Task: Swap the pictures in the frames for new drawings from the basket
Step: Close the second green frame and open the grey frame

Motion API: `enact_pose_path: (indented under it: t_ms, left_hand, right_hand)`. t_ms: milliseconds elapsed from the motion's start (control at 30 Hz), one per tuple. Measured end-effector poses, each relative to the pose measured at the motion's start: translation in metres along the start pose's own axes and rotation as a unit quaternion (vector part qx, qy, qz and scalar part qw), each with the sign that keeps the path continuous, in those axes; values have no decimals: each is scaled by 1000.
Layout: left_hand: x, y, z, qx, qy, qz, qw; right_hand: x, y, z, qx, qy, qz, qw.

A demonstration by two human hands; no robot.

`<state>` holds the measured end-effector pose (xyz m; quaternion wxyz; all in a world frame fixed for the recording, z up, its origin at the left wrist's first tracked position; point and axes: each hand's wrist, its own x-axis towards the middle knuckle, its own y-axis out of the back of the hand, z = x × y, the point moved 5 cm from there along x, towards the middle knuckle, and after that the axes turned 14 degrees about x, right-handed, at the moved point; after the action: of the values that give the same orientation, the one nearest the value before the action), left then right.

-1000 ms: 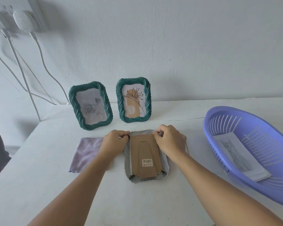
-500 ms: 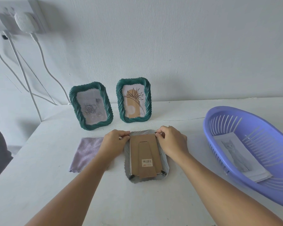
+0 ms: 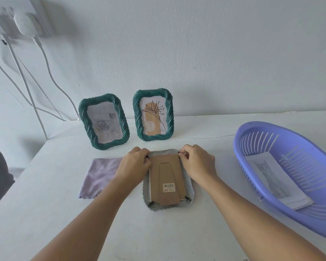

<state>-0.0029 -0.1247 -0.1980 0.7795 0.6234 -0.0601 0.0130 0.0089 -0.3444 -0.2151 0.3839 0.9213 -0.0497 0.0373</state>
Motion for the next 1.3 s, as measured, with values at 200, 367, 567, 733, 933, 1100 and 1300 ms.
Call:
enact_pose_path:
  t_ms: [200,367,567,733,933,1100,1300]
  left_hand:
    - [-1,4,-2,-21,-10,8,1000]
    - [-8,5,-9,-32,23,-5,999]
    - [-33,15,-13,-23,14,-55,998]
    - [-32,16,-14,-68,32,-47,996]
    - [-28,17,-18,-46,32,-27,998]
    - [-65,29,-16,-84,-13,20,996]
    - [-103,21,-16,-159,-58,-80,982]
  right_hand:
    - [0,1,0,0,-2,-1,1000]
    - [-6,5,-5,3,14,-18,1000]
    - [-27,12,-4,-40,33,-55,997]
    - [-23,7,-5,-40,53,-58,996]
    - [-14,6,-7,-43,61,-52,996]
    - [-43,20,-4,26,103,-36,994]
    - [-78,26,2,94,126,-179,971]
